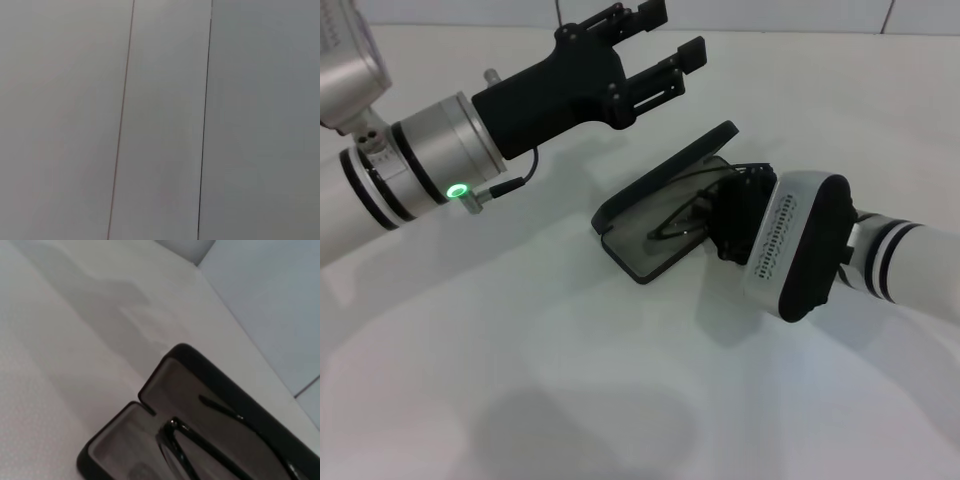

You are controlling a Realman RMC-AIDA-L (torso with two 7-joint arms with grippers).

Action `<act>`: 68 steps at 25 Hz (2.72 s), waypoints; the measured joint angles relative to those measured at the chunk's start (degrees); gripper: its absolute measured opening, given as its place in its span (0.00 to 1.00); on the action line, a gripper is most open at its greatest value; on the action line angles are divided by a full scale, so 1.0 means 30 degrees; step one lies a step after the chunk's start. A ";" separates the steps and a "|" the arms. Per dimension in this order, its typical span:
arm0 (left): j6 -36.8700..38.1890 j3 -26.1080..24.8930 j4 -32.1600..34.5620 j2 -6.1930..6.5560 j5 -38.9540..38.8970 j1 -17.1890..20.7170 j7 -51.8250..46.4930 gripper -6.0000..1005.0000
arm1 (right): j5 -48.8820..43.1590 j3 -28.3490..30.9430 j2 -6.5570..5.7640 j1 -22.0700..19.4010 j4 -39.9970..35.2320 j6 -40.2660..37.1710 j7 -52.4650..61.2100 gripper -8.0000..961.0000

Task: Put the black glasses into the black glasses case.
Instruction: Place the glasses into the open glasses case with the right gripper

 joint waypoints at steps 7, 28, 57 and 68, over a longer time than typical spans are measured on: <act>0.0086 -0.0001 0.0020 0.0000 -0.0032 0.0156 -0.0013 0.67 | 0.0028 -0.0062 -0.0039 -0.0167 -0.0613 -0.0097 0.0006 0.13; 0.0150 -0.0030 0.0057 0.0089 -0.0089 0.0209 0.0015 0.67 | 0.0001 0.0345 -0.0252 -0.1605 -0.1701 -0.0139 0.0020 0.21; -0.0001 -0.0031 0.0055 0.0148 -0.0048 0.0077 -0.0107 0.67 | -1.0208 0.4502 -0.0271 -0.2089 -0.3358 -0.6418 0.8930 0.13; 0.0006 -0.0030 0.0054 0.0061 -0.0079 -0.0046 -0.0012 0.67 | -1.1191 0.4755 -0.0038 -0.0953 -0.3198 -0.6580 0.9866 0.14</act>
